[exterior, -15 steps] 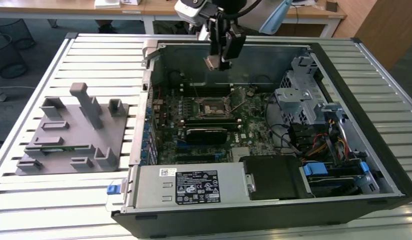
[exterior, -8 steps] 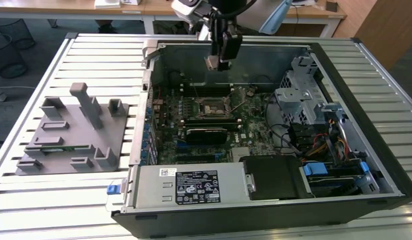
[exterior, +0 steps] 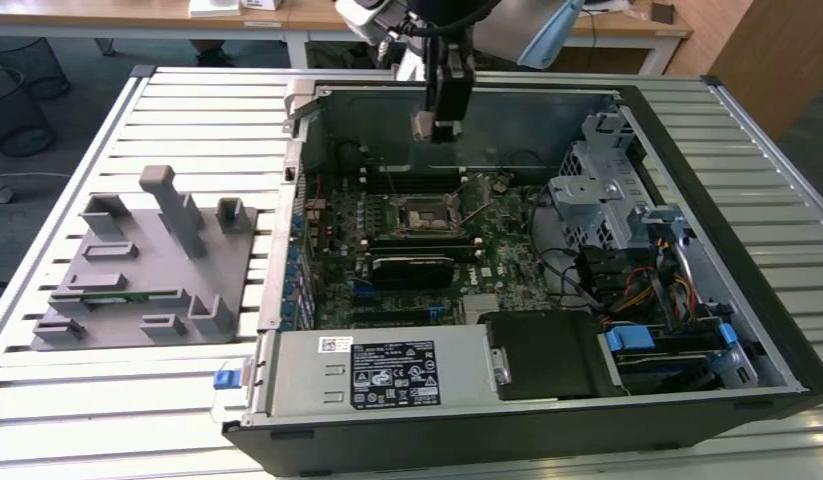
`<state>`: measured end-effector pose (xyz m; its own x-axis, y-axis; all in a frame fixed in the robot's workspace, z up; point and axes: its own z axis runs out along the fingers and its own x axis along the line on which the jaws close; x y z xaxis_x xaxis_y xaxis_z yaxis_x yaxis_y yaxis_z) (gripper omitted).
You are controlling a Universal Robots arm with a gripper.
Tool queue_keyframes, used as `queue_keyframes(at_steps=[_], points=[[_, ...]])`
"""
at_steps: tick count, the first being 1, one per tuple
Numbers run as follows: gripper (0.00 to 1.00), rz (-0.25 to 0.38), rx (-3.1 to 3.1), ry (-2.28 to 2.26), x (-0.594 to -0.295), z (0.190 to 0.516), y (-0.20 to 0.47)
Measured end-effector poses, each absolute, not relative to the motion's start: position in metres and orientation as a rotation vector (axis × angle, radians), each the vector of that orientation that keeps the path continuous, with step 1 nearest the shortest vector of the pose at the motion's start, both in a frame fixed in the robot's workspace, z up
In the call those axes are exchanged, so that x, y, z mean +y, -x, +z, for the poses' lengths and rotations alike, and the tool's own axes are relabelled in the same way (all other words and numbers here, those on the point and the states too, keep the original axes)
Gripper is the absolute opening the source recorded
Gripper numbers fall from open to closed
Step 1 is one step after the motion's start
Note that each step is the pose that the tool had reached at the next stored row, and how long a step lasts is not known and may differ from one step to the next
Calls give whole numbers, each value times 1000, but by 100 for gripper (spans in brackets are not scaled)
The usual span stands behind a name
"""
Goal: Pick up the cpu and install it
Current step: 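Place the cpu into insertion slot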
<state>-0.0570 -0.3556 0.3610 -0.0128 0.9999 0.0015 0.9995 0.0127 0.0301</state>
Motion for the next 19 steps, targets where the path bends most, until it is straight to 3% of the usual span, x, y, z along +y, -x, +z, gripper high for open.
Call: queue_keyframes(at_steps=[19], points=[[53, 27, 2250, -2149, -347, 335, 57]])
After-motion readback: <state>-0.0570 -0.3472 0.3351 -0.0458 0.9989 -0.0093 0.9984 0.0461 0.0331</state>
